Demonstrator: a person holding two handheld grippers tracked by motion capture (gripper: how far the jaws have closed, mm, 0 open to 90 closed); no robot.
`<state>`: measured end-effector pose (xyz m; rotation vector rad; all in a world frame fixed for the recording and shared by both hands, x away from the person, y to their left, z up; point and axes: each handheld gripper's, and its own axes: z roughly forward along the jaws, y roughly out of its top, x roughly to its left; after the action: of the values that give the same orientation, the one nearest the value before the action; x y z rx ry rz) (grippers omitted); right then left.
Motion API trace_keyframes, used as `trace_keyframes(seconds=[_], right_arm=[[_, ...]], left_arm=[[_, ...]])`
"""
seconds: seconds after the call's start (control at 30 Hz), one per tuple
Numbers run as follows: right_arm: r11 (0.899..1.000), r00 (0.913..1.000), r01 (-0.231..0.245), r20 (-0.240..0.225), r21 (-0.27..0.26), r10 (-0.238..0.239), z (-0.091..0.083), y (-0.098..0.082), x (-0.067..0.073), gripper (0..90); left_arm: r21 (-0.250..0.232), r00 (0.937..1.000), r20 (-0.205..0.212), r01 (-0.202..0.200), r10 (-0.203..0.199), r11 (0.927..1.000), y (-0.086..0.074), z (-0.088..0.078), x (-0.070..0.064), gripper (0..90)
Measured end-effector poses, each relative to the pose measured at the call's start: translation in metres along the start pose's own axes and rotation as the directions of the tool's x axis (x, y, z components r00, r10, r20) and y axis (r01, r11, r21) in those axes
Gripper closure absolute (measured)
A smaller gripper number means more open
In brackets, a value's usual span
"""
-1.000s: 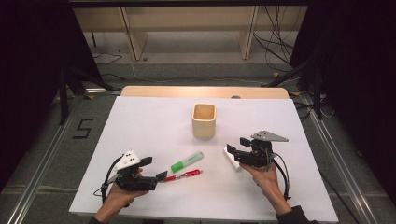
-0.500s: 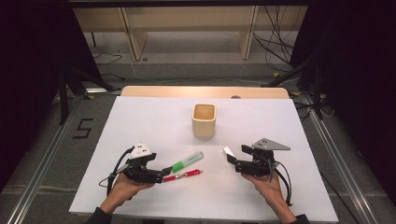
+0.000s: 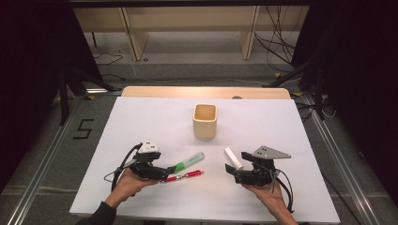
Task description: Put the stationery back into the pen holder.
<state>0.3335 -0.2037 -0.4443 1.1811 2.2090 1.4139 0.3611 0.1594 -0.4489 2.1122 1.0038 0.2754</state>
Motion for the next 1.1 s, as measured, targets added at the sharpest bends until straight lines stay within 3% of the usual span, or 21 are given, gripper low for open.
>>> trace_keyframes(seconds=[0.23, 0.6, 0.83, 1.1], right_arm=[[1.0, 0.9998, 0.015, -0.011, -0.004, -0.015, -0.005, -0.002, 0.005, 18.2], [1.0, 0.9995, 0.027, -0.017, 0.009, -0.027, -0.008, -0.007, 0.01, 18.1], [0.999, 0.9993, 0.034, -0.018, 0.019, -0.034, -0.007, -0.01, 0.012, 18.2], [0.999, 0.9989, 0.039, -0.025, 0.022, -0.039, -0.007, -0.011, 0.015, 18.5]], left_arm=[[0.07, 0.9996, -0.001, -0.029, 0.029, 0.9971, 0.011, 0.011, -0.001, 18.2], [0.131, 0.9983, 0.014, -0.057, 0.056, 0.9897, 0.025, 0.028, -0.005, 22.4], [0.193, 0.9952, 0.013, -0.097, 0.097, 0.9763, 0.027, 0.045, -0.01, 27.5], [0.233, 0.9939, 0.036, -0.11, 0.104, 0.9662, 0.028, 0.053, -0.009, 36.7]])
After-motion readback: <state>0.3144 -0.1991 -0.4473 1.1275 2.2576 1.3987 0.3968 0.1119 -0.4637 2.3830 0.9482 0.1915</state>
